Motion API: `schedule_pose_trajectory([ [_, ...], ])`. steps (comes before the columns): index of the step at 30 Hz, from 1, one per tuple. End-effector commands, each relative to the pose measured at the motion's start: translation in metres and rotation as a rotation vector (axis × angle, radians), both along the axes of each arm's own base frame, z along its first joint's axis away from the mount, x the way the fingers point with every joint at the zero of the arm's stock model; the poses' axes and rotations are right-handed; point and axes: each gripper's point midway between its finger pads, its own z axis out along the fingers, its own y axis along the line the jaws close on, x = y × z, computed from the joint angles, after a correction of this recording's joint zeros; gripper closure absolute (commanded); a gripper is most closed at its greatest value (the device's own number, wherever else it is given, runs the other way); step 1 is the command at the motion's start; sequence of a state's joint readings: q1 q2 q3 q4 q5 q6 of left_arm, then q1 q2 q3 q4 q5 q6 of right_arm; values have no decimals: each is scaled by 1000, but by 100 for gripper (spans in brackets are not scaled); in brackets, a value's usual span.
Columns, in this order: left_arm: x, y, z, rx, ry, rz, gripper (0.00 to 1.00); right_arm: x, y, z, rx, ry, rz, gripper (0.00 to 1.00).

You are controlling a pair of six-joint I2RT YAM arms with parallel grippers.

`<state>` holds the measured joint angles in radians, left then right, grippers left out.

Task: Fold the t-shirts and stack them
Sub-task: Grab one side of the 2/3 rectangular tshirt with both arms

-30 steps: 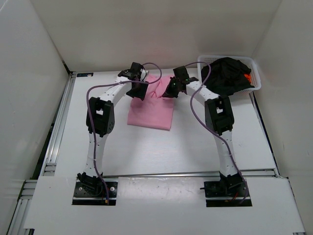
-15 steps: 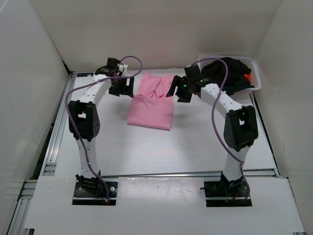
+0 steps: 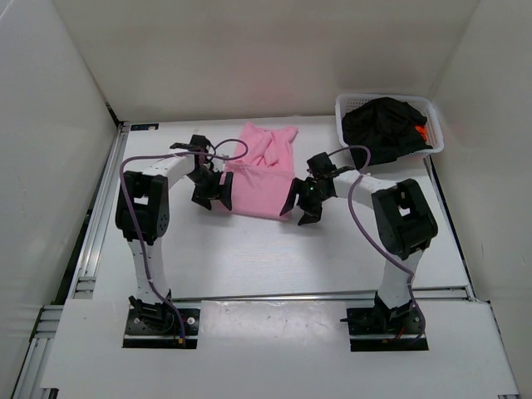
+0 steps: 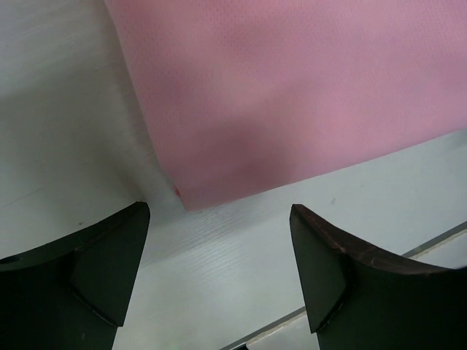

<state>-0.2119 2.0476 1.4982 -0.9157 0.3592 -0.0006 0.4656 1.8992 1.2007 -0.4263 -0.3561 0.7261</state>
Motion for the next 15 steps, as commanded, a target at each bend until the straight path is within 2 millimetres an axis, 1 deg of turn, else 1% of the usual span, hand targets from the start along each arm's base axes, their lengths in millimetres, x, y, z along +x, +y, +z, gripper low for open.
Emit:
schedule_pose_trajectory([
  [1,6,-5,10,-61,-30,4,13,2,13,-3,63,3,-10,25],
  [2,8,-5,10,-64,-42,4,13,2,13,-3,63,3,-10,25],
  [4,9,-6,3,-62,-33,4,15,3,13,-10,53,14,-24,30],
  [6,15,-6,6,-85,-40,11,21,10,17,-7,64,0,-31,35],
  [7,14,-6,2,-82,-28,11,24,9,17,-11,59,11,-31,40],
  [8,17,-8,5,-94,-34,9,26,12,18,-13,59,17,-39,43],
  [9,16,-8,1,-92,-24,9,33,11,19,-12,66,21,-35,46],
  [10,14,-10,-2,-104,-12,7,36,12,21,-13,73,26,-32,47],
  [11,14,-13,0,-123,-8,4,40,12,23,-11,86,28,-35,52],
  [12,14,-13,0,-123,-8,4,43,10,24,-13,92,42,-30,53],
  [13,13,-14,1,-132,-6,3,49,10,24,-13,92,42,-30,56],
  [14,11,-14,1,-130,3,3,54,9,25,-12,101,47,-25,66],
  [15,11,-14,1,-130,3,3,59,9,25,-12,101,47,-25,73],
])
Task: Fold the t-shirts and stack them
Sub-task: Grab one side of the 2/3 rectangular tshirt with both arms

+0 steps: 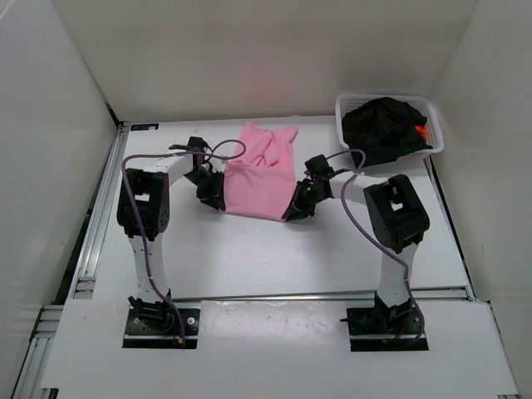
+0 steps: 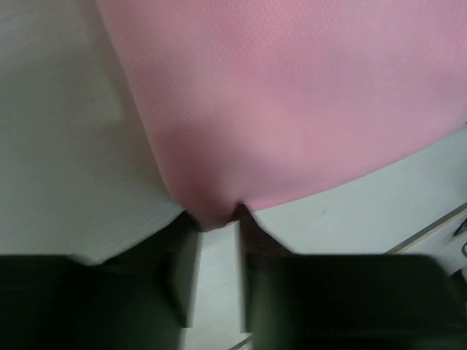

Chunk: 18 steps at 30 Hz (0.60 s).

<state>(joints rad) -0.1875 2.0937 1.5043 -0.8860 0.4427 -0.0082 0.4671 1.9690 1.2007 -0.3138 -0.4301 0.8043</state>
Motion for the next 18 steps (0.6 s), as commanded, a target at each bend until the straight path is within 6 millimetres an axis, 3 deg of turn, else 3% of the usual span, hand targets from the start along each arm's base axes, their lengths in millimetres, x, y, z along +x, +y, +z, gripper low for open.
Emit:
schedule_pose_trajectory([
  [1,6,-8,10,-51,-28,-14,70,-1,7,0,23,16,14,79],
  [2,6,-10,11,-60,-26,-16,78,-1,7,0,23,16,14,91],
  [4,4,-9,15,-60,-26,-16,90,-4,7,2,32,15,27,100],
  [9,-32,4,32,10,27,-16,90,-26,-5,26,26,-18,108,100],
  [10,-49,5,37,32,74,-27,90,-32,-6,37,22,-42,127,100],
  [12,-76,10,49,65,116,-41,90,-53,-20,38,-12,-25,158,100],
  [13,-87,14,52,98,139,-49,90,-63,-21,52,-2,-55,178,100],
  [14,-112,17,63,131,184,-71,90,-79,-25,49,-14,-35,198,100],
  [16,-133,28,72,211,203,-99,90,-103,-32,62,-26,-45,228,100],
  [18,-159,35,90,275,197,-144,90,-126,-40,62,-49,-27,248,100],
])
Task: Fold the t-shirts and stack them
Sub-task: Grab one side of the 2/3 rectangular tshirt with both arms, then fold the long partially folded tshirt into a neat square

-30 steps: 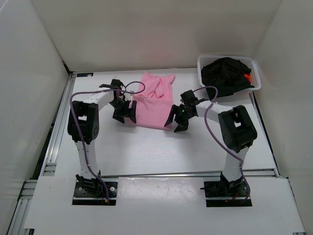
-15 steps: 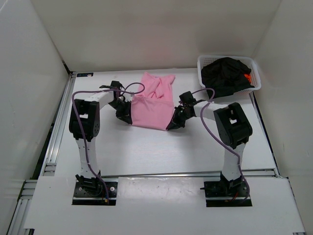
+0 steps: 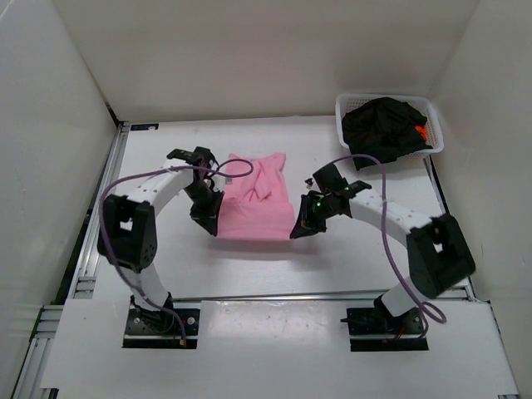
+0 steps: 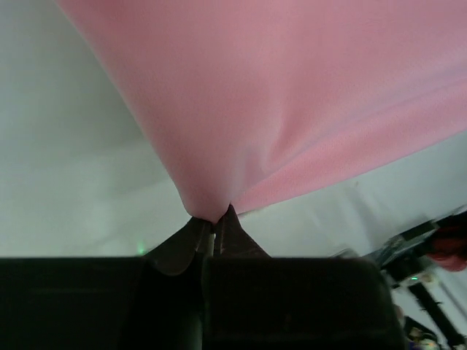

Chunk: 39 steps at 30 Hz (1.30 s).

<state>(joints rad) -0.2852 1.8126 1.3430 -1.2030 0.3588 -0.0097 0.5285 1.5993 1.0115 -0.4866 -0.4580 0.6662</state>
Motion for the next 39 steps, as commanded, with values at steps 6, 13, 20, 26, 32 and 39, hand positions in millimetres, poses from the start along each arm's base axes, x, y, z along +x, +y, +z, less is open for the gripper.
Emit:
schedule_pose_trajectory([
  [6,-78,62,50,383,-154,-216,90,-100,-20,26,-52,5,148,100],
  [13,-72,48,79,364,-332,-279,90,-103,-19,57,-51,-46,156,100],
  [20,-26,14,94,242,-305,-206,90,-63,-6,72,-42,-22,170,100],
  [26,33,6,89,199,-270,-103,90,-17,-4,71,2,61,97,100],
  [32,95,-5,82,123,-269,-31,90,34,-1,62,46,122,37,100],
  [39,129,-16,54,85,-267,-14,90,83,-1,38,88,183,-29,100],
])
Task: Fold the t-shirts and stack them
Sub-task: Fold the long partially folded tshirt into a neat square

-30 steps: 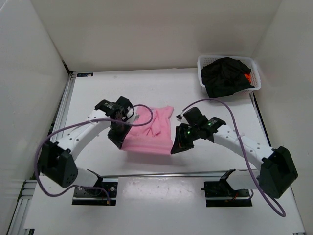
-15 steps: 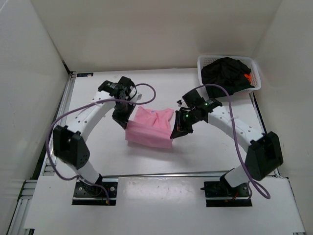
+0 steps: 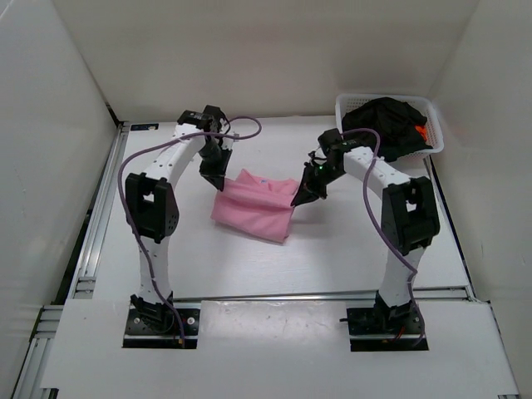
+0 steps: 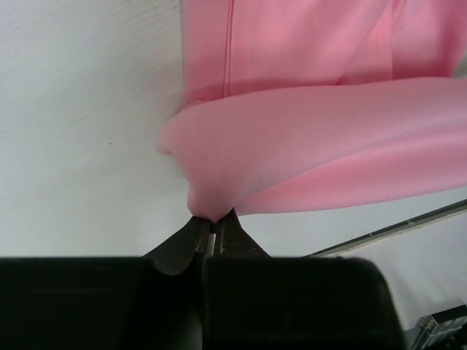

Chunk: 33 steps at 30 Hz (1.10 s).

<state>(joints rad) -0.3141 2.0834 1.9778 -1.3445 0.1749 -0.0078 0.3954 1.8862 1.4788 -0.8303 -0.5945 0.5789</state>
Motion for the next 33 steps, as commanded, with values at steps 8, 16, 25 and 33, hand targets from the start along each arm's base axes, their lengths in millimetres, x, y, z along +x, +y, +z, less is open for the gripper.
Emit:
schedule_pose_trajectory([
  [8,68,-17,2,-100,-204,6,89,73,-11,-10,82,-12,-112,100],
  [16,116,-5,-15,-52,-297,51,52,144,-27,-23,36,-110,-215,55],
  [25,135,12,73,-119,-542,94,36,175,-50,36,-90,-425,-223,56],
  [33,57,-74,-6,-218,-205,-109,55,124,11,-9,-28,-282,-96,98],
])
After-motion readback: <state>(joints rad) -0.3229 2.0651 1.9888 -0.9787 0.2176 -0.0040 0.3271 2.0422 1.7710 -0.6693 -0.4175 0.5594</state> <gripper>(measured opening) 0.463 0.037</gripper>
